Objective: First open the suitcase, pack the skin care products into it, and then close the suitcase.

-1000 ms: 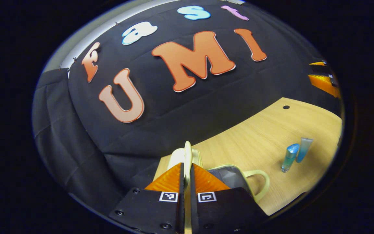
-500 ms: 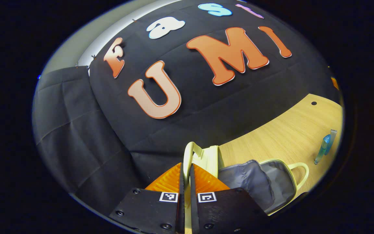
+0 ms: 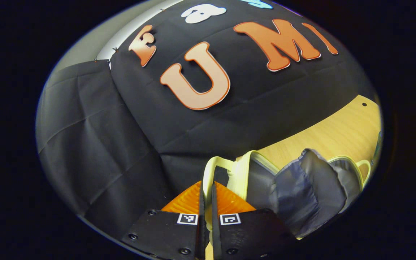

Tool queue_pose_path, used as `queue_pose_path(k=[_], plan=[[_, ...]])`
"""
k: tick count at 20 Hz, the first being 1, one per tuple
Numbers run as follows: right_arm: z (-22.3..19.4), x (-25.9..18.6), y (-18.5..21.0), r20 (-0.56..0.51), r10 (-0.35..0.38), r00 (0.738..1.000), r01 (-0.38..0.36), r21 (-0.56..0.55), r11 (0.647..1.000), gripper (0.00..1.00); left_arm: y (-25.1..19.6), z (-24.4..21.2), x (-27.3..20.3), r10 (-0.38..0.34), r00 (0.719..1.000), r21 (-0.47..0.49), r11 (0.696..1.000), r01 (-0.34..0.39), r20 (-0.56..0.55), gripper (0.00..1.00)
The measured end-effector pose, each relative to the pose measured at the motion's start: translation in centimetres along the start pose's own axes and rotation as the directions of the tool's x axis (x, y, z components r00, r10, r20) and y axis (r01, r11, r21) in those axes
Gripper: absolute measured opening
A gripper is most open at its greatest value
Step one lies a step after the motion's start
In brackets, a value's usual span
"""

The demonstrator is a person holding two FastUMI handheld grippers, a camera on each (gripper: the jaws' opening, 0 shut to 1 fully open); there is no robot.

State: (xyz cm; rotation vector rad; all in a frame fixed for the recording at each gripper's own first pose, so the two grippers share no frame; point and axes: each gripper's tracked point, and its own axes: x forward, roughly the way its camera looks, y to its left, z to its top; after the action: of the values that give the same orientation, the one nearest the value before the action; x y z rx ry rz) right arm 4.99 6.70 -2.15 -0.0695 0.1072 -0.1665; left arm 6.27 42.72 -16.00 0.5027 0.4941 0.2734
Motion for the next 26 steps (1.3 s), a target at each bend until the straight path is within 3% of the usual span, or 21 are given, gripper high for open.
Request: queue_pose_path(k=[11, 23, 26], plan=[[-0.6, -0.9, 2.8, -0.055, -0.033, 0.998, 0.032, -0.02, 0.999, 0.96, 2.7, -11.7, 7.0, -0.001, 0.983, -0.08, 0.997, -0.014, -0.182, 0.08], [-2.1, -1.9, 3.4, -0.131, -0.04, 0.991, 0.043, 0.025, 0.999, 0.97, 0.8, -22.6, 9.6, -0.096, 0.935, -0.269, 0.963, 0.0, -0.342, 0.08], [-2.1, -1.8, 2.8, -0.134, -0.05, 0.99, 0.056, 0.042, 0.998, 0.96, 1.1, -23.0, 9.1, -0.044, 0.936, -0.266, 0.962, -0.054, -0.349, 0.21]])
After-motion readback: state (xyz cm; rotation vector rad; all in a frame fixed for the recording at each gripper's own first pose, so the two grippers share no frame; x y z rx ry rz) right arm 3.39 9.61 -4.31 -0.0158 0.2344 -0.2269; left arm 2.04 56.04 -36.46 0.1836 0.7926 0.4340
